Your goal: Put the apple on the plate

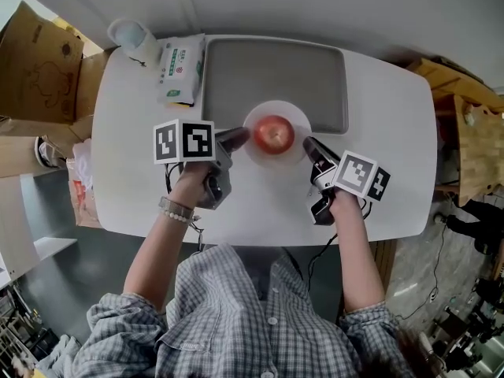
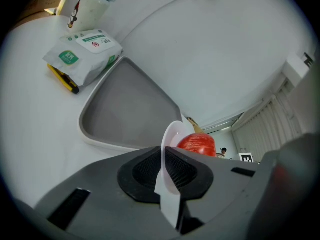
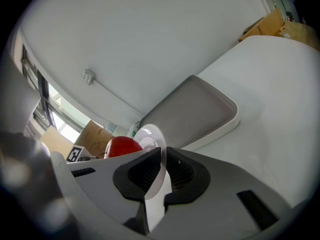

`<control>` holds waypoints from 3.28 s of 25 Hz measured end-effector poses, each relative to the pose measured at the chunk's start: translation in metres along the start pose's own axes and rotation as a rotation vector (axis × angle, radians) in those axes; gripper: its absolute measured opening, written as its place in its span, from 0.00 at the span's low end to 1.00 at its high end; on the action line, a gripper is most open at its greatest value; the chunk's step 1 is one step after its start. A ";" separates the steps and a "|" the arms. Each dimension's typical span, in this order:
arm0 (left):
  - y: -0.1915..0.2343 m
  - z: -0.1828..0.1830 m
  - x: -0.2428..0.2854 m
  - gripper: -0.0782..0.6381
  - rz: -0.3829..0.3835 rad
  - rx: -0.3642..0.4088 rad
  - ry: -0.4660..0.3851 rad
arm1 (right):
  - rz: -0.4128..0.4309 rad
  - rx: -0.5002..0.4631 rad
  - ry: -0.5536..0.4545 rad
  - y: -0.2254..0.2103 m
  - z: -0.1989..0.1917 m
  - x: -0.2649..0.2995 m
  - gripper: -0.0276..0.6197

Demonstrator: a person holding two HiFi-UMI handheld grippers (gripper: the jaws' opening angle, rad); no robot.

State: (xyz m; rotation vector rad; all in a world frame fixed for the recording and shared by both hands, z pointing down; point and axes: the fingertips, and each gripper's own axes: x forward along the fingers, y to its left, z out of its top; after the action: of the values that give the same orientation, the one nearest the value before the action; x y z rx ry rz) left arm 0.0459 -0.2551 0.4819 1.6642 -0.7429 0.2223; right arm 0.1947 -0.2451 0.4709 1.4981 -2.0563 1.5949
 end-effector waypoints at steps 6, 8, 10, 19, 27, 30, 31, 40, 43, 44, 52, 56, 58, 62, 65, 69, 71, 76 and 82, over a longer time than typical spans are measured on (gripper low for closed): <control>0.000 0.018 0.011 0.15 -0.008 -0.001 0.002 | 0.003 0.001 -0.007 -0.003 0.017 0.011 0.11; 0.001 0.025 0.013 0.15 -0.009 -0.001 0.001 | 0.009 0.000 -0.009 -0.002 0.023 0.016 0.11; 0.002 0.032 0.017 0.15 -0.006 0.002 -0.007 | 0.011 -0.002 -0.006 -0.003 0.028 0.020 0.11; 0.005 0.058 0.032 0.15 0.010 0.040 0.004 | 0.012 -0.014 0.018 -0.007 0.048 0.039 0.11; 0.016 0.077 0.049 0.15 0.034 0.025 0.010 | 0.000 -0.040 0.054 -0.016 0.065 0.062 0.11; 0.021 0.083 0.054 0.15 0.042 0.029 0.026 | 0.005 -0.039 0.080 -0.019 0.067 0.071 0.11; 0.022 0.085 0.056 0.15 0.043 0.031 0.031 | 0.006 -0.039 0.086 -0.020 0.068 0.073 0.11; 0.031 0.090 0.072 0.15 0.062 0.037 0.053 | -0.040 -0.068 0.124 -0.030 0.074 0.083 0.11; 0.035 0.089 0.075 0.15 0.080 0.051 0.060 | -0.066 -0.098 0.160 -0.032 0.072 0.086 0.11; 0.036 0.090 0.075 0.15 0.084 0.055 0.062 | -0.073 -0.111 0.173 -0.032 0.071 0.087 0.11; 0.041 0.090 0.075 0.15 0.087 0.050 0.067 | -0.133 -0.176 0.255 -0.035 0.067 0.097 0.12; 0.042 0.091 0.076 0.15 0.070 0.040 0.062 | -0.156 -0.203 0.268 -0.035 0.066 0.099 0.12; 0.041 0.090 0.076 0.15 0.045 0.027 0.069 | -0.155 -0.219 0.265 -0.036 0.066 0.098 0.12; 0.037 0.091 0.076 0.16 -0.002 0.000 0.063 | -0.158 -0.243 0.261 -0.035 0.067 0.098 0.12; 0.037 0.093 0.076 0.16 0.021 0.028 0.056 | -0.168 -0.266 0.256 -0.035 0.068 0.098 0.12; 0.034 0.094 0.076 0.22 0.011 0.048 0.047 | -0.140 -0.278 0.274 -0.034 0.063 0.099 0.14; 0.032 0.097 0.075 0.27 -0.001 0.047 0.035 | -0.139 -0.290 0.275 -0.033 0.063 0.099 0.17; 0.033 0.102 0.063 0.28 0.005 0.030 -0.016 | -0.169 -0.300 0.225 -0.038 0.070 0.091 0.17; 0.021 0.098 0.044 0.23 0.002 0.128 -0.034 | -0.192 -0.277 0.087 -0.039 0.087 0.070 0.17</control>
State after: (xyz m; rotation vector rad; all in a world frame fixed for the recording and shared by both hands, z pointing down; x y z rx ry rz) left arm 0.0430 -0.3628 0.4982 1.7924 -0.7698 0.2479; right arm 0.2273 -0.3549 0.5031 1.4490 -1.9263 1.2255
